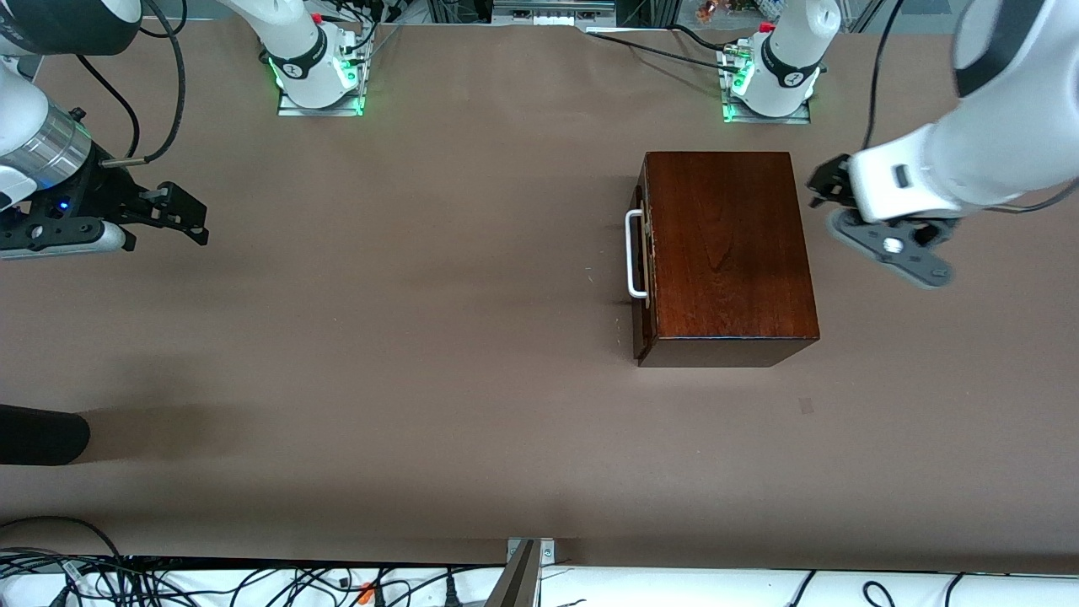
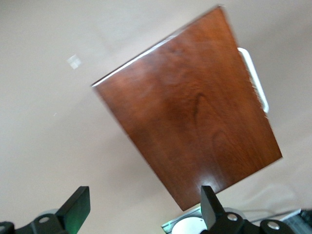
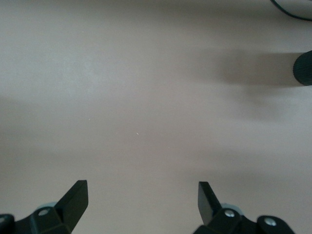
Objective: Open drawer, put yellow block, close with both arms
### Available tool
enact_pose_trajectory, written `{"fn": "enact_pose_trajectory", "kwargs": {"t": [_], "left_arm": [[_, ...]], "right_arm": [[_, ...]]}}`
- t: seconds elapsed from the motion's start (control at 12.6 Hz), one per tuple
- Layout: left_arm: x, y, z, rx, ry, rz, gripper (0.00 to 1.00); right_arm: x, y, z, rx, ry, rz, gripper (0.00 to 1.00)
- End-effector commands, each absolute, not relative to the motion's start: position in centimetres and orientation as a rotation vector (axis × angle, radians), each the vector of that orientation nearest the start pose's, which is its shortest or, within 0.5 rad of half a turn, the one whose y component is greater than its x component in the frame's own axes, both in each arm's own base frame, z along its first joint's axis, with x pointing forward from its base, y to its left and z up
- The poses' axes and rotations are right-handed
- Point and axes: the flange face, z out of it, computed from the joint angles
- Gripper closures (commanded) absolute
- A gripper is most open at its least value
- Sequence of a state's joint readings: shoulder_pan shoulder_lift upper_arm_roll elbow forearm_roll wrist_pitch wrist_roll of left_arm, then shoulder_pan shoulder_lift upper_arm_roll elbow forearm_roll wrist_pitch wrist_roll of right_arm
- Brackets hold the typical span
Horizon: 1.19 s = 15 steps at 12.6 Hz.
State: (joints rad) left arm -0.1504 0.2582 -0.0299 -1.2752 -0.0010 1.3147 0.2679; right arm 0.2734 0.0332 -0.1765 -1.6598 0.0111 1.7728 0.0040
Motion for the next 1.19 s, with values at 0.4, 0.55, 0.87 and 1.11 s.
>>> {"fn": "enact_pose_trajectory", "kwargs": {"t": [0.4,0.55,0.87,1.11], "left_arm": [[55.9,-1.3,59.3,-3.162,-0.02,-0.025,0.0],[53.5,-2.4,59.2,-3.149,-0.027,-0.055,0.0],[53.1,-2.2,59.3,-3.151,-0.078,-0.052,0.0],[53.1,-2.6,59.6,-3.149,-0.07,-0.055,0.0]], "right_arm": [[58.2,5.8,58.7,-3.108,-0.115,-0.161,0.0],[58.2,5.8,58.7,-3.108,-0.113,-0.159,0.0],[58.2,5.7,58.7,-3.109,-0.113,-0.159,0.0],[58.2,5.7,58.7,-3.109,-0.113,-0.159,0.0]]}}
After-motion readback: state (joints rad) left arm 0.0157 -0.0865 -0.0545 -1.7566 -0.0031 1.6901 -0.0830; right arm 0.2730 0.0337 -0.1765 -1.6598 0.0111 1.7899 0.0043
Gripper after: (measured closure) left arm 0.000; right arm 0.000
